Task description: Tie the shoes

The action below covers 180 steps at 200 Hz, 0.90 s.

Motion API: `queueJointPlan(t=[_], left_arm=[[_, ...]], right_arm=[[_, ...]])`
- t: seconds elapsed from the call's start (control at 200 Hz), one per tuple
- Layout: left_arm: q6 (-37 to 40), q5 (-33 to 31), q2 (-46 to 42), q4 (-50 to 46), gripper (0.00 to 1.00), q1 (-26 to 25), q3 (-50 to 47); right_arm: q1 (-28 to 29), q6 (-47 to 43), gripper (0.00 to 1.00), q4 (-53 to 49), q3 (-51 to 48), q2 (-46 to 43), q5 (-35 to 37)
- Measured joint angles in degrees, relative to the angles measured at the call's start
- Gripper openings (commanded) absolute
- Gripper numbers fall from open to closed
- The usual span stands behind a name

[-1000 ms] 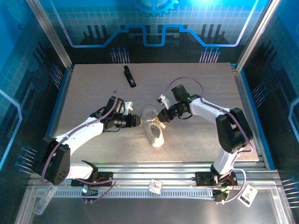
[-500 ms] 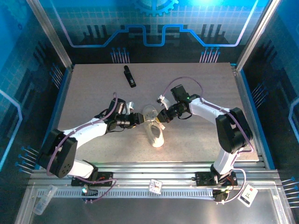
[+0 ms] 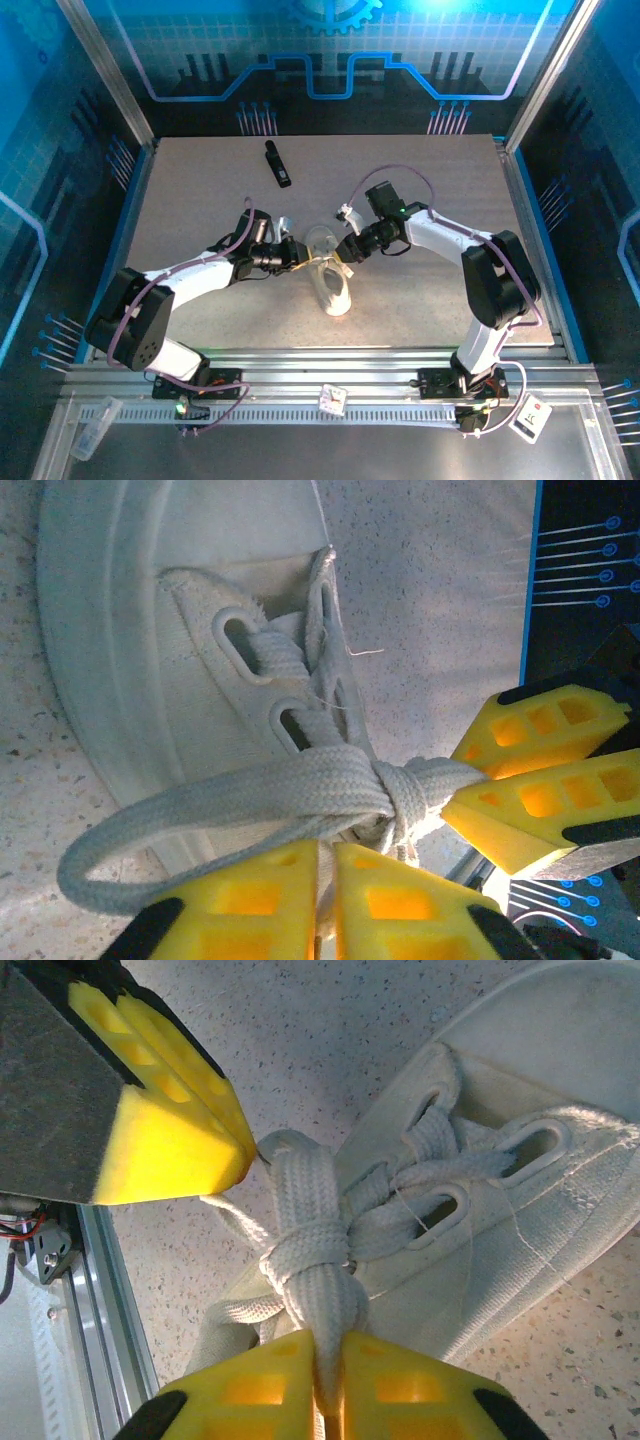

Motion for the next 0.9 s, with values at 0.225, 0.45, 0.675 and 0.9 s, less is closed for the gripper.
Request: queueJointPlan(t=[0.225,0.45,0.675,0.9], left_arm=[[0.22,0.00,-1.44,-1.27,0.00,0.11,-0.20],[0.39,-0.02,-2.43,-2.12,0.00,0.24,-0.20],[1.11,-0.02,-2.45,-2.40,0.00,0.42,-0.20],[1.36,-0.02,-2.60,-2.93,0.07,0.52,-0.35]], right_arm=[[0.00,0.00,0.18,-0.31,0.00,-0.02,0.63],[0.00,0.00,0.23,-1.11,0.00,-0.44,0.94],[0.00,-0.02,0.23,-1.53,0.04,-0.92,1.11],[0.00,-0.02,0.23,-1.97,0.87,-0.96,1.11]])
